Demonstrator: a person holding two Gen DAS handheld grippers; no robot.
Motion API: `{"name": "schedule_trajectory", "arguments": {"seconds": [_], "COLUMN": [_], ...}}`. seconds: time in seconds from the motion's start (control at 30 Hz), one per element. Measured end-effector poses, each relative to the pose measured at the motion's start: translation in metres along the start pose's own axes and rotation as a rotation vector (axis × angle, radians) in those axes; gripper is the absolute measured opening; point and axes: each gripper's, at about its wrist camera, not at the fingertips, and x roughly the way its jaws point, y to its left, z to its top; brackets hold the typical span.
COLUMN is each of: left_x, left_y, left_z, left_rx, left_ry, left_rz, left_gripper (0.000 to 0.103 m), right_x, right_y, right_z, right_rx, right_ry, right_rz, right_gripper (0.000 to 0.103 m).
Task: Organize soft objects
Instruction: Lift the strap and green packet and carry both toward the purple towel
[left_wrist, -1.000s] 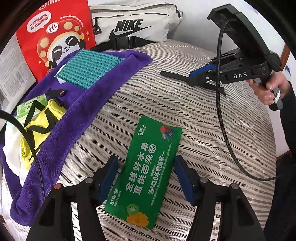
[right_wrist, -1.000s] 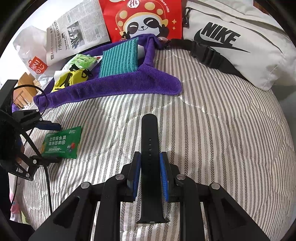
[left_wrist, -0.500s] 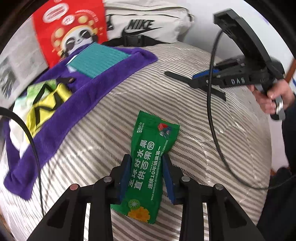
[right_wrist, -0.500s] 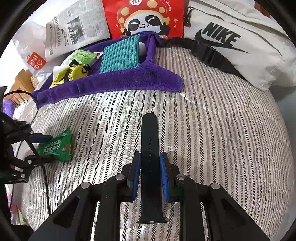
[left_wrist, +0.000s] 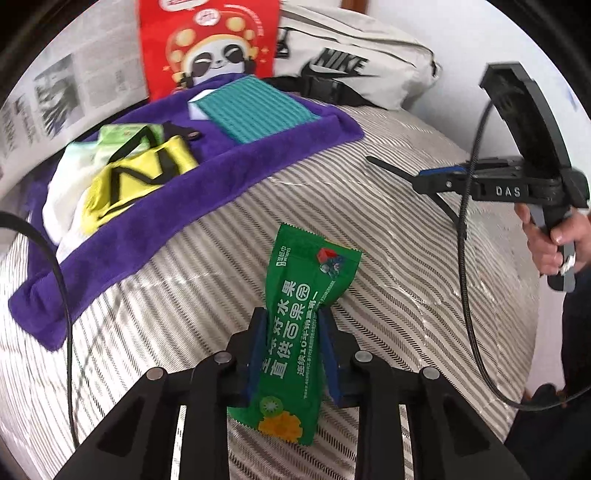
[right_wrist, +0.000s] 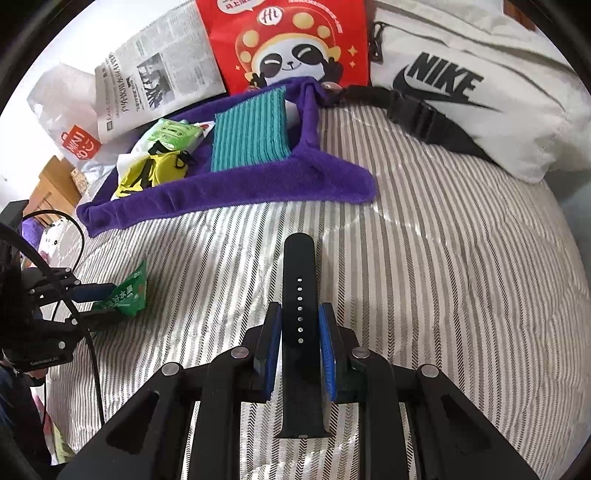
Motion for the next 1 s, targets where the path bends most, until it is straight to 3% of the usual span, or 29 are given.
{"name": "schedule_trajectory", "arguments": {"seconds": [0.17, 0.33, 0.67, 1.0], "left_x": [-0.009, -0.008, -0.007, -0.016], "left_y": [0.012, 0.013, 0.012, 0.019], "left_z": [-0.004, -0.009, -0.011, -0.011], "left_rx": [-0.060, -0.051, -0.055, -0.117], "left_ry": [-0.016, 0.005, -0.011, -0.037], "left_rz": [0.001, 0.028, 0.023, 0.001], "left_gripper": [0.027, 0.027, 0.029, 0.028], "right_x": [0.002, 0.016, 0.022, 0.010], "right_y": [0.008, 0.015, 0.031, 0.021], "right_z": [0.004, 0.001, -0.003, 0.003], "right_rx": [-0.023, -0.049, -0.116, -0.036], "right_ry": [0.014, 0.062, 0.074, 0.048], "right_rz": [-0.011, -0.036, -0.132, -0.019], "right_gripper": [0.021, 0.021, 0.022, 0.021]}}
